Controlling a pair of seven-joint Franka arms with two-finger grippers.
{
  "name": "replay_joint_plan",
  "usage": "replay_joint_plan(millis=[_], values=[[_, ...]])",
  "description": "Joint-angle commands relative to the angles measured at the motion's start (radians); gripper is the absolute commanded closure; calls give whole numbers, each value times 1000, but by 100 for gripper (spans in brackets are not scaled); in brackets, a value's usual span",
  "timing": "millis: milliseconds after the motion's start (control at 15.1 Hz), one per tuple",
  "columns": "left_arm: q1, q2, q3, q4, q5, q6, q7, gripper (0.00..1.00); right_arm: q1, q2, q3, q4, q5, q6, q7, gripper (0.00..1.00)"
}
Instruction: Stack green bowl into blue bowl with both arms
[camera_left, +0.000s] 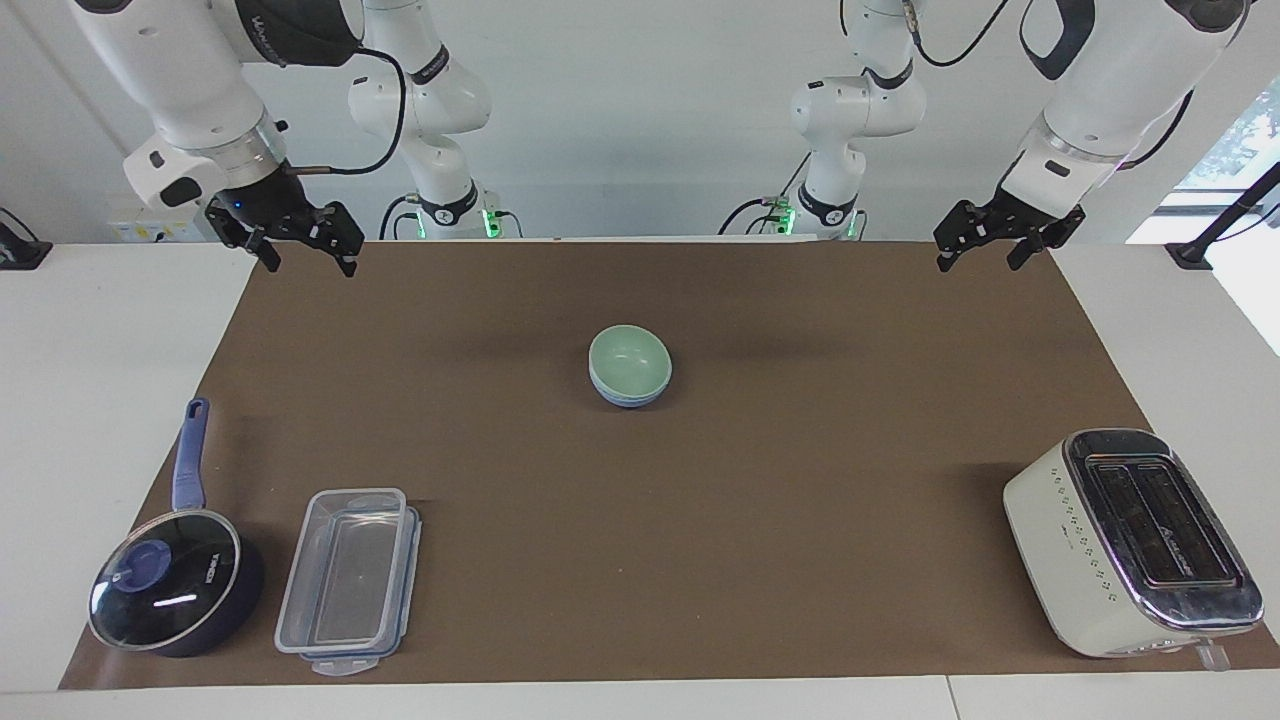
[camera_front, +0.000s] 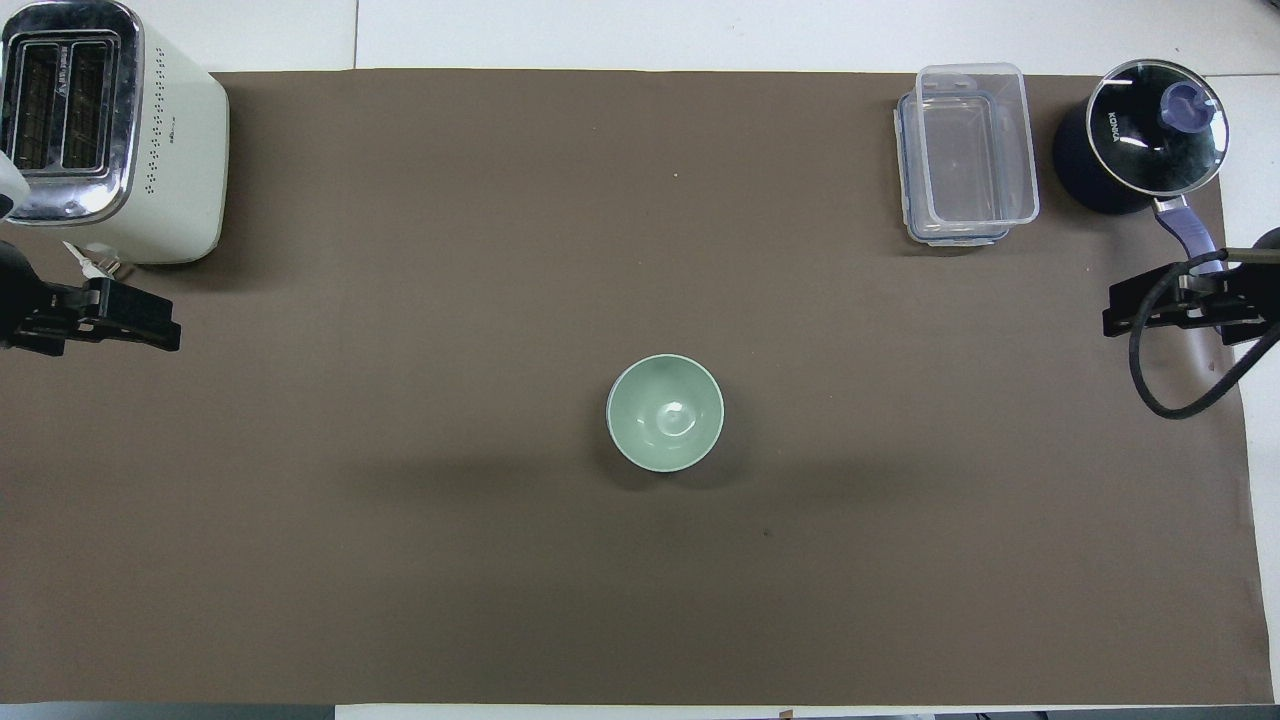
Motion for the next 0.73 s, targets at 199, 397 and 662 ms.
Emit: replay_joint_plan(millis=[199, 397, 662], values=[[15, -24, -5, -32, -8, 21, 3, 0, -5, 10, -23, -20, -23, 28, -38, 0], [15, -24, -5, -32, -10, 21, 3, 0, -5, 27, -29, 1, -21, 11, -40, 0], [14, -24, -7, -32, -8, 20, 3, 0, -34, 28, -22, 7, -21, 14, -102, 0]])
